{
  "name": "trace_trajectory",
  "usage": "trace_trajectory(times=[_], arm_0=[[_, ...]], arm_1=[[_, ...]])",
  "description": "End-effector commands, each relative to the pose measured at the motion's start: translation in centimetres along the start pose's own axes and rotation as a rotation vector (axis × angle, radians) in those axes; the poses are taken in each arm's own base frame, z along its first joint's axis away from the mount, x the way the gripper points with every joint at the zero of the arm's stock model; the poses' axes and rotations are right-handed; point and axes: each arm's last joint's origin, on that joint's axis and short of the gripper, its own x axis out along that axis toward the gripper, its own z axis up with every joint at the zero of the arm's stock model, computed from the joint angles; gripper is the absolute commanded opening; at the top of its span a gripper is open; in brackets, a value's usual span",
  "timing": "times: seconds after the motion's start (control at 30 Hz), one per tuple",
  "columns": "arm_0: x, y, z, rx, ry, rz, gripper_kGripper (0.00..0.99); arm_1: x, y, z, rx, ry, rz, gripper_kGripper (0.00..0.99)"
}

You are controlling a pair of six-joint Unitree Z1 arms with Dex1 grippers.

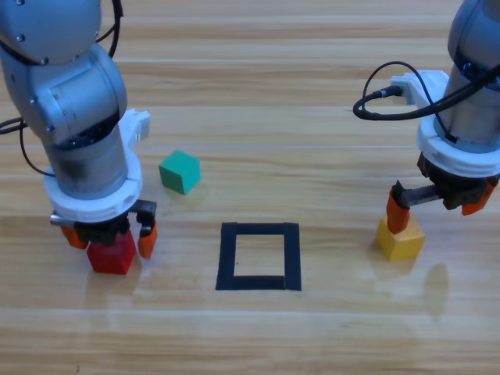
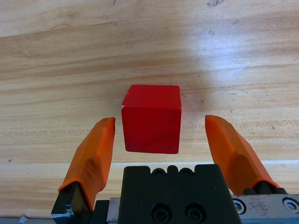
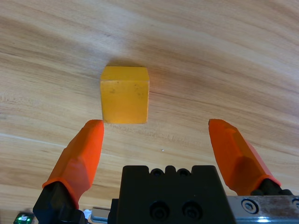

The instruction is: Stack the blocks in the rectangular block: red at the bottom, yellow in the middle, green on top

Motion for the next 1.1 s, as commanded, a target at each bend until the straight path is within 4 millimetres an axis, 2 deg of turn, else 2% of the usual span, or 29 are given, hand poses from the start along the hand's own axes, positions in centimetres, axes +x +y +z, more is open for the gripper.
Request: trace_trajectory(times=[0.03, 0.13, 0.33, 0.47, 0.6, 0.7, 0.77, 0.93, 1.03, 1.1], arm_0=[[2.2, 0.6, -0.1, -0.026, 0.059, 0.025, 0.819], [2.3, 0.6, -0.2, -0.026, 0.059, 0.025, 0.764], [2.5, 0.7, -0.3, -0.026, 0.059, 0.021, 0.761], [2.5, 0.7, -0.3, -0.022, 0.053, 0.015, 0.551], [2.7, 0.7, -0.3, -0.021, 0.052, 0.008, 0.522], [2.5, 0.9, -0.2, -0.020, 0.048, 0.007, 0.259], [2.3, 1.2, -0.2, -0.017, 0.043, 0.004, 0.152], [1.5, 1.3, -0.2, -0.024, 0.025, -0.022, 0.141], [0.8, 1.4, -0.4, -0.042, 0.016, -0.044, 0.089], [0.2, 1.5, -0.5, -0.059, 0.008, -0.066, 0.087]], arm_1=[[1.6, 1.8, -0.1, -0.039, 0.028, 0.022, 0.985], [1.9, 2.0, 0.0, -0.043, 0.033, 0.021, 0.982], [3.2, 2.2, 0.2, -0.044, 0.054, 0.012, 0.922], [4.2, 2.4, 0.5, -0.044, 0.066, 0.010, 0.922], [4.9, 2.5, 0.7, -0.043, 0.075, 0.008, 0.922], [5.3, 2.6, 0.8, -0.043, 0.079, 0.009, 0.920], [5.7, 2.7, 0.8, -0.045, 0.085, 0.008, 0.891], [6.4, 3.1, 0.8, -0.049, 0.093, 0.006, 0.864], [6.3, 3.1, 0.8, -0.049, 0.093, 0.008, 0.808], [6.1, 3.1, 0.6, -0.051, 0.091, 0.009, 0.799]])
